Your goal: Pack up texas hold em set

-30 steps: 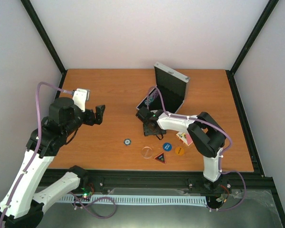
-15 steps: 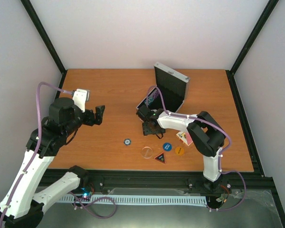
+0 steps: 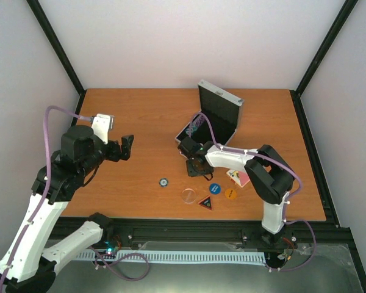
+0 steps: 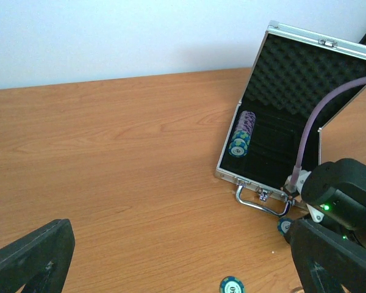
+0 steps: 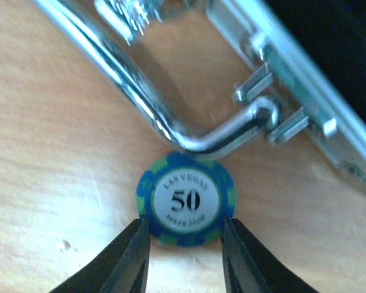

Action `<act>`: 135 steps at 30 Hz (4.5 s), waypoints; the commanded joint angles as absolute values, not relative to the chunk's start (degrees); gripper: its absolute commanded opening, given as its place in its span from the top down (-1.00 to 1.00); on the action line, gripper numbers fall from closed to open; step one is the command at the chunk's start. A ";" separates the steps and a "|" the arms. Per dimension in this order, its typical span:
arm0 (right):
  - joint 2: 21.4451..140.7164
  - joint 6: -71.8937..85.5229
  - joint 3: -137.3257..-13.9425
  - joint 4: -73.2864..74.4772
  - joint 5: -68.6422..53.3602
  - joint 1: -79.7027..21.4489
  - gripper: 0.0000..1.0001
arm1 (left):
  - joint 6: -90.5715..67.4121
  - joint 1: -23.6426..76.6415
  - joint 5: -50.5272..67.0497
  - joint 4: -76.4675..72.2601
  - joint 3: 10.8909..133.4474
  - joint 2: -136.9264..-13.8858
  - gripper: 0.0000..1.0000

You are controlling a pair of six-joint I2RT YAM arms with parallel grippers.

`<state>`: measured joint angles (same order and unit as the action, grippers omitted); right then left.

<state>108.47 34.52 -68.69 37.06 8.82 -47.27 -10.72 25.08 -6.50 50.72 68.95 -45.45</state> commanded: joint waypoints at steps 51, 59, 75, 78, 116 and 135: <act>110.66 17.42 -76.46 53.80 -1.96 -45.50 -0.92 | -11.42 24.87 -8.59 51.45 70.42 -42.91 -1.00; 112.26 16.19 -76.01 51.90 -0.33 -43.86 -0.85 | -11.60 24.88 -8.57 51.12 69.71 -42.84 -1.00; 113.52 16.59 -74.28 48.12 0.69 -43.77 -0.48 | -11.95 24.85 -8.95 51.19 69.30 -42.98 -1.00; 113.31 17.09 -74.13 48.45 0.40 -43.77 -0.36 | -11.95 24.87 -9.26 51.42 69.35 -42.91 -0.99; 112.11 18.91 -89.20 56.04 0.79 -46.79 0.34 | -11.95 24.85 -8.83 51.00 69.82 -42.59 -1.00; 108.76 25.00 -80.88 53.79 6.41 -46.76 -0.77 | -11.69 24.87 -9.15 51.23 69.02 -41.91 -0.99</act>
